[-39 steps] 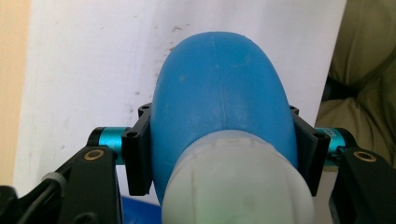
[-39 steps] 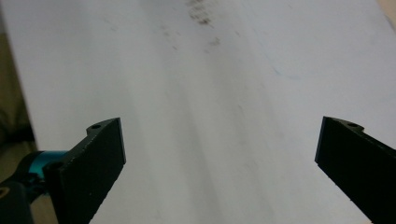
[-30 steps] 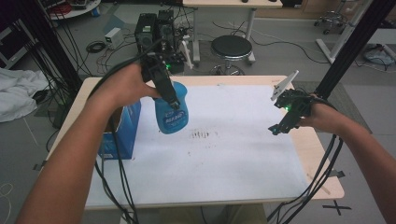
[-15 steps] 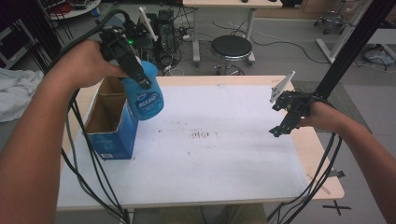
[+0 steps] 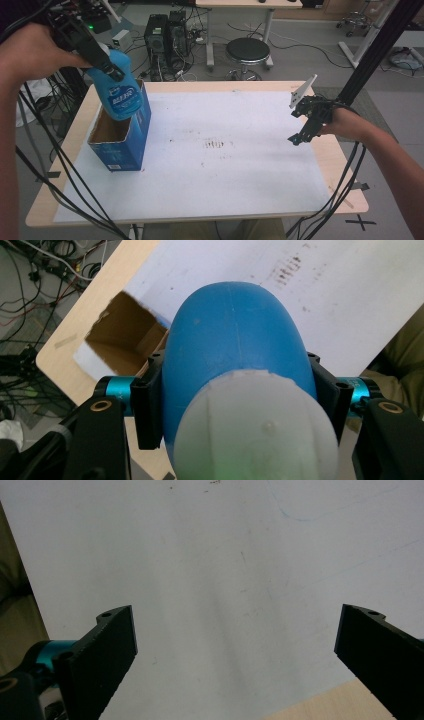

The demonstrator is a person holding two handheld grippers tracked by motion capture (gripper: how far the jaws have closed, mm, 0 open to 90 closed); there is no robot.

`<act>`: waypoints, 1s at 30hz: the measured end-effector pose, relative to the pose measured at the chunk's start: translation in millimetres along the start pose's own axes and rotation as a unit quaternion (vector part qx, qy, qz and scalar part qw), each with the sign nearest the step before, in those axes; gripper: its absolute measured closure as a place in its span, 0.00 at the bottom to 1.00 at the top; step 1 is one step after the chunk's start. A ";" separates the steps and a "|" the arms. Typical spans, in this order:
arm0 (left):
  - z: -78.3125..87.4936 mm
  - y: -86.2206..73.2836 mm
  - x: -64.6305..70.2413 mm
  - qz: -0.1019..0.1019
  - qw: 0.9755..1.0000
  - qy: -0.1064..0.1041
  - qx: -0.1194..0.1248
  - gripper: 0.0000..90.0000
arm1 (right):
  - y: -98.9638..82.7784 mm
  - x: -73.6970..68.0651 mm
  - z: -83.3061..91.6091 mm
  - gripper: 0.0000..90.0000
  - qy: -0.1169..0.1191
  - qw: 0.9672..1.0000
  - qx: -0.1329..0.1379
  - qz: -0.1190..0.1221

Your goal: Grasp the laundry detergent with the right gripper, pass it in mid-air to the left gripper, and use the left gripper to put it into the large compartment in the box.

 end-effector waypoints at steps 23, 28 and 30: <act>-55.4 -46.2 -33.8 -0.011 1.000 0.004 -0.020 0.42 | 3.5 2.5 -0.3 0.03 -0.005 1.000 0.001 -0.003; -79.8 -53.5 -34.7 -0.028 0.999 0.000 -0.035 0.42 | 4.2 3.1 -2.4 0.03 -0.004 1.000 -0.003 -0.004; -91.7 -57.1 -35.1 -0.031 0.999 -0.004 -0.037 0.42 | 4.5 3.2 -3.3 0.03 -0.004 1.000 -0.005 -0.005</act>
Point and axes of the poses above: each handheld gripper's, and its own axes: z roughly backward along the jaws, y roughly out of its top, x roughly to its right, the point moved 1 cm from there along -z, roughly forward along the jaws, and after that the axes turned 1 degree about y, right-handed, at the moved point
